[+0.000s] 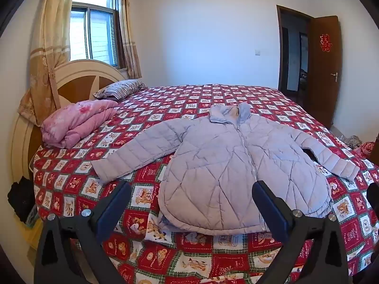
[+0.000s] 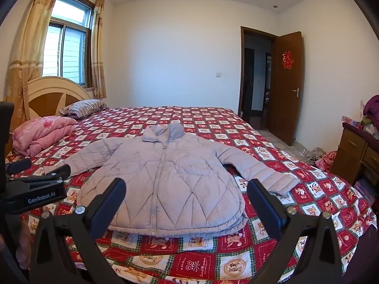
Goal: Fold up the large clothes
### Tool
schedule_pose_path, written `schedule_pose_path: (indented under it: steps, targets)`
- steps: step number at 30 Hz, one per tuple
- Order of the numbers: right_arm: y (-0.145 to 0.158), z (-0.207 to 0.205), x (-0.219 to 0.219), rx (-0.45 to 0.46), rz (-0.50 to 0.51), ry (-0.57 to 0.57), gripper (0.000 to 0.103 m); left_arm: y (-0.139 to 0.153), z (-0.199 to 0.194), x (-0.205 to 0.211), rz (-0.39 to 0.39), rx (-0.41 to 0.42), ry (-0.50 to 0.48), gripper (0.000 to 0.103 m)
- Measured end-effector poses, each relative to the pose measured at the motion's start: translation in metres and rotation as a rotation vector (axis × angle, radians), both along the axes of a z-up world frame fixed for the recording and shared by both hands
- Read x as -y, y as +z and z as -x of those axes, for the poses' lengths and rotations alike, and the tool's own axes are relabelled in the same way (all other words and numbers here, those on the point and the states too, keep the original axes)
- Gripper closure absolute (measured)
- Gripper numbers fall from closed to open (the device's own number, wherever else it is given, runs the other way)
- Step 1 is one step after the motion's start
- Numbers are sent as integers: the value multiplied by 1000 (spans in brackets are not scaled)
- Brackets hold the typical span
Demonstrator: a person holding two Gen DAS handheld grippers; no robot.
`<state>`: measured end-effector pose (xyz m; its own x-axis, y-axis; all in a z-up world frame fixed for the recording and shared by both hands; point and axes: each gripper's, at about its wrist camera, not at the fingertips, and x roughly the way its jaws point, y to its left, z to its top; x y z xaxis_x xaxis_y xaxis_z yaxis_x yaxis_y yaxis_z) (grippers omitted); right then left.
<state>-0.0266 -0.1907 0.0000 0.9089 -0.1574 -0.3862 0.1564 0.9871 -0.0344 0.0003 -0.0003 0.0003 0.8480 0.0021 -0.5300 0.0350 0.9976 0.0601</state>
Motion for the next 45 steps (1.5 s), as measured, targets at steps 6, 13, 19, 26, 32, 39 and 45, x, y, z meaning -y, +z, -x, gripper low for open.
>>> schedule_pose_path:
  steps: [6,13,19,26,32,39,45]
  targets:
    - [0,0,-1,3,1,3,0,2,0,7,-17,41,19,1]
    - [1,-1,1,-4,2,6,0,3,3,-2,3,46,14,1]
    - [0,0,0,-5,3,4,0,4,3,-4,7,52,22,1]
    - [-1,0,1,-7,2,4,0,7,5,-5,3,68,29,1]
    - [-4,-2,3,-9,-1,1,0,8,5,-5,-3,74,36,1]
    - [-4,-1,4,-12,-1,2,0,11,4,-8,4,80,45,1]
    - [-4,-1,5,-11,-2,-1,0,12,3,-9,-1,84,46,1]
